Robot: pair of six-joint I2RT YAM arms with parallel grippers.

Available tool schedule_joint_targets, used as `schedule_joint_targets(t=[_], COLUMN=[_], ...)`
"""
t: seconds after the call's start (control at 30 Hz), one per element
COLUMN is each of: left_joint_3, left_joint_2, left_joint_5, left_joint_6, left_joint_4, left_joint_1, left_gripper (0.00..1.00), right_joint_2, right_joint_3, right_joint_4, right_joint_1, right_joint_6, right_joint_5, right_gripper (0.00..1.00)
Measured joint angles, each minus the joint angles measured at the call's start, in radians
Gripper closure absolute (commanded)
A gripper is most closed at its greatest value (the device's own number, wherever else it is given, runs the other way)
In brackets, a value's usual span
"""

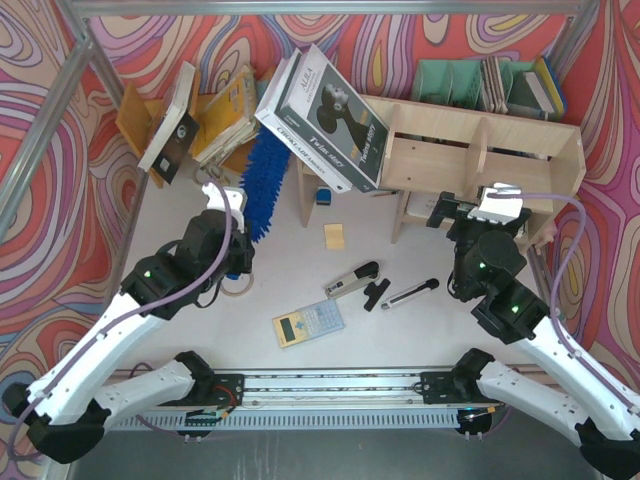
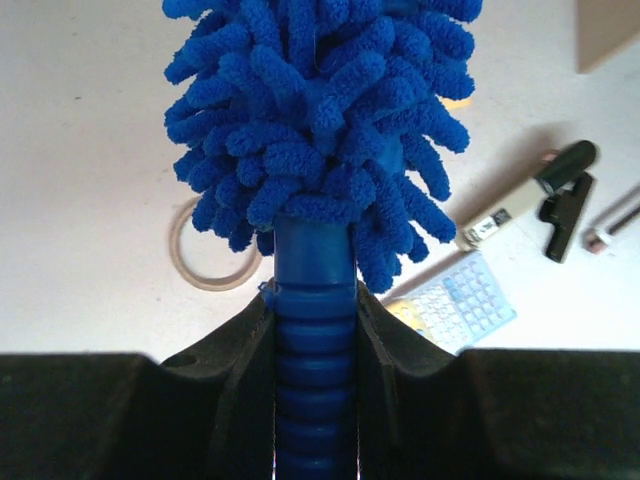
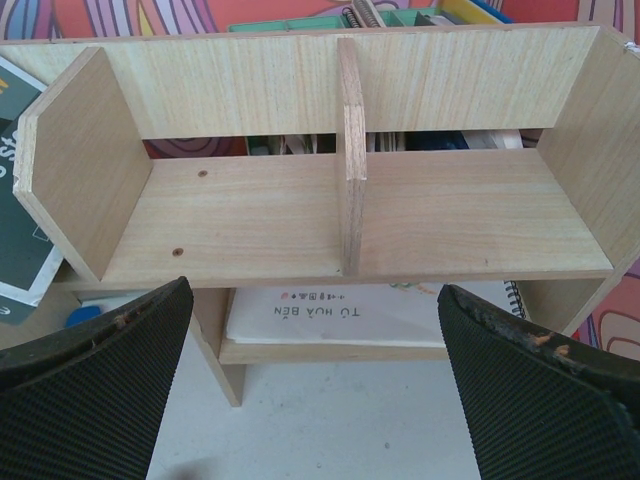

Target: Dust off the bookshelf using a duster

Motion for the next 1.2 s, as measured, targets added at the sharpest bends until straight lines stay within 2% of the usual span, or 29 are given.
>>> schedule_joint_targets(t=[0.3,0.8,0.97,1.2], left_joint_3=[-0.023,-0.201,-0.202,-0.126], left_joint_2=[-0.089,-0.011,0.022,-0.059], left_joint_5=[0.122,0.182,0.181,0.167], left_joint_6=[0.003,-0.043,-0.058,-0.05], left_joint_4=[0.026,0.068,0.053,-0.001], left_joint_1=[0.0,0.006,0.006,0.006], left_gripper=[1.0,1.0,1.0,1.0], right_joint_2=[0.019,0.019,0.018,0.018], right_joint_3=[0.0,0.0,0.0,0.0], right_joint_4=[0.0,0.0,0.0,0.0], right_joint_1=[0.0,-0.001,-0.004,-0.004], right_joint_6=[0.0,0.0,0.0,0.0], right_joint_5=[0.0,0.0,0.0,0.0], right_gripper=[0.02,0.02,0.02,0.02])
